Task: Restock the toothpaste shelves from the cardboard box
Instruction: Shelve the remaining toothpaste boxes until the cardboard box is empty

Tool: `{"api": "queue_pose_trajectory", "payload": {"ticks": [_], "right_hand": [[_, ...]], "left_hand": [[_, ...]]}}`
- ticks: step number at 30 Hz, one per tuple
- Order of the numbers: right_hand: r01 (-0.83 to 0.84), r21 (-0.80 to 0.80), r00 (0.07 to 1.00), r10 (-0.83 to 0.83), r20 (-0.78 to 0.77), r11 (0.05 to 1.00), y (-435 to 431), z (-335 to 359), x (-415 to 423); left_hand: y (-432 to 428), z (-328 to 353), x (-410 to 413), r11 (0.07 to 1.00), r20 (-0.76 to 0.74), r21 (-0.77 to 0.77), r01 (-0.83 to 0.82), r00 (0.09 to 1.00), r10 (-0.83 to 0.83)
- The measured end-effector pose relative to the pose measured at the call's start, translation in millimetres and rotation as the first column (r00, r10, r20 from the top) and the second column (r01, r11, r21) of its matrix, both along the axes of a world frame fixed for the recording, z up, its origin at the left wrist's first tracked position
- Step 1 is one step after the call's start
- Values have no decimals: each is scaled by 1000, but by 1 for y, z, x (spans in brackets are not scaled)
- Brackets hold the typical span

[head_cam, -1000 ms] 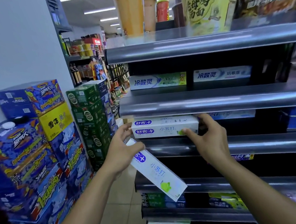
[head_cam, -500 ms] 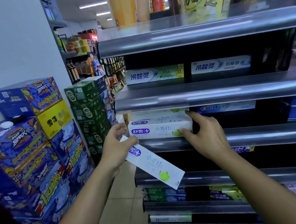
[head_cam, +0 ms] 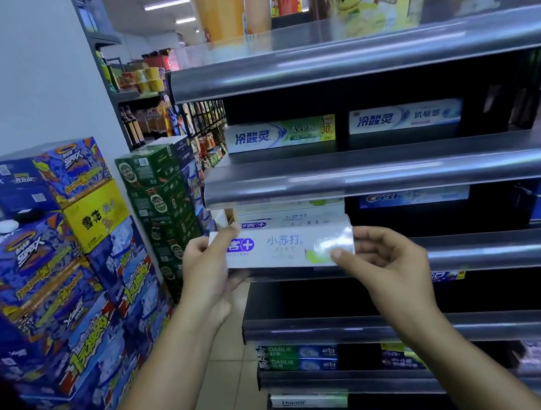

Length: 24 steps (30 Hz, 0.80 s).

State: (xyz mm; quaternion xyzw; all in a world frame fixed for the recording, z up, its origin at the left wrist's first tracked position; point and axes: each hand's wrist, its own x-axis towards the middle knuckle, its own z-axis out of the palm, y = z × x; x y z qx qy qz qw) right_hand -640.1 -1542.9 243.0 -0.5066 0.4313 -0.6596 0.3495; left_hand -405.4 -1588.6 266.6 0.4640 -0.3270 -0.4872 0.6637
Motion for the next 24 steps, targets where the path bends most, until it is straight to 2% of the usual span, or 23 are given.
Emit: {"api": "queue_pose_trajectory", "payload": {"ticks": [4, 11, 22, 24], "right_hand": [[72, -1, 994, -72, 80, 997, -13, 9, -2], [163, -56, 986, -162, 29, 985, -34, 15, -4], [280, -81, 945, -290, -152, 957, -65, 18, -5], [292, -70, 924, -300, -237, 954, -69, 15, -6]], "left_hand": [[6, 1, -7, 995, -14, -94, -28, 1000, 26], [7, -3, -5, 975, 254, -219, -47, 962, 103], [-31, -4, 5, 956, 380, -276, -94, 903, 199], [-32, -10, 6, 962, 385, -257, -96, 902, 193]]}}
